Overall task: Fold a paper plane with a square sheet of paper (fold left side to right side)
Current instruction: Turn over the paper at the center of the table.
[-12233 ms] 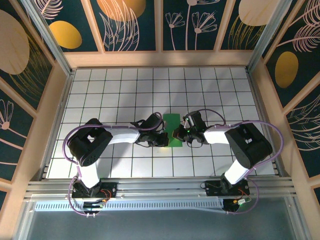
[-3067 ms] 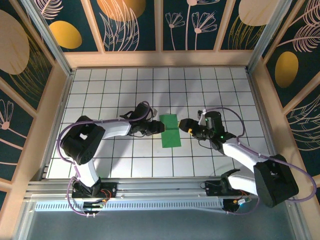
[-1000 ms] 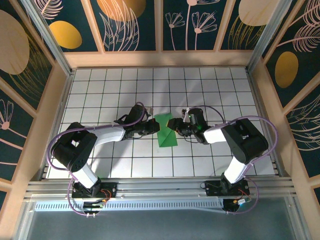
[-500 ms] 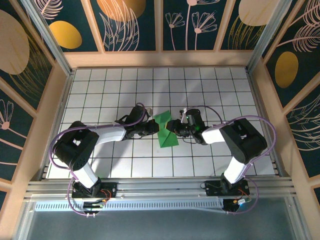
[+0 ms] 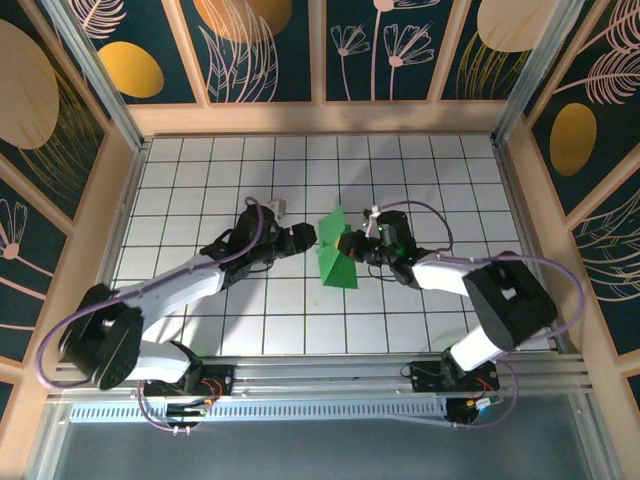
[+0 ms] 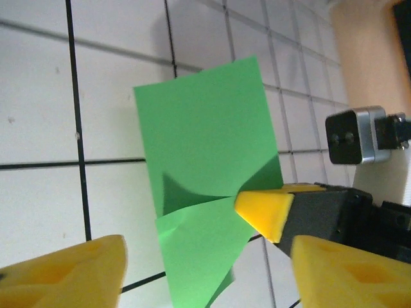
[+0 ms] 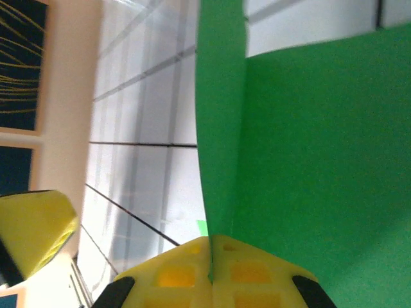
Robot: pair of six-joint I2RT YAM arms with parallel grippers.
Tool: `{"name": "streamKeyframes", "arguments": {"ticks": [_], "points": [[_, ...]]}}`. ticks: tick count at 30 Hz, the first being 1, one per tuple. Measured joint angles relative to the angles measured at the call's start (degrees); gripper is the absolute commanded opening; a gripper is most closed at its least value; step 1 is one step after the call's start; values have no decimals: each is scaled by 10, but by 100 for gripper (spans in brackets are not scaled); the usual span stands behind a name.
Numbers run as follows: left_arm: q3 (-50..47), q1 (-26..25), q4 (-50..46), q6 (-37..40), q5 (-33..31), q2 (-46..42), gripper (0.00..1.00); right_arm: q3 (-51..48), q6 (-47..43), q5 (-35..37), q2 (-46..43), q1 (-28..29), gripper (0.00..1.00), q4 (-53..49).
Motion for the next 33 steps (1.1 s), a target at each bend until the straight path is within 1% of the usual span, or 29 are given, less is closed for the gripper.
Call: {"name": "streamKeyframes", "arguments": {"ticks": [2,4,8,11,15,19,23,27,29,33], "points": [[-13,0,1,-11,-12,-46,92,0,-4,4,-46,-3,0,0],[-27,0,4,-21,-16,-86,98,0,-7,6,-88,-11,0,0],[-66,0,57,-58,2,-146,99,0,-5,0,-165,-28,0,17],[-94,0,117,-91,30,-162,99,0,3,-19,-200,-28,0,40],[-119,0,215,-143,82,-156,99,0,35,-51,-221,-28,0,79],[-120,0,308,-184,134,-132,98,0,62,-70,-222,-18,0,103],[-120,0,357,-207,172,-113,97,0,84,-77,-222,-3,0,123],[-118,-5,381,-220,191,-100,93,0,107,-81,-219,11,0,160],[-118,-8,386,-225,196,-96,87,0,111,-81,-217,15,0,171],[-117,-15,398,-234,203,-91,68,0,119,-81,-206,22,0,176]]}}
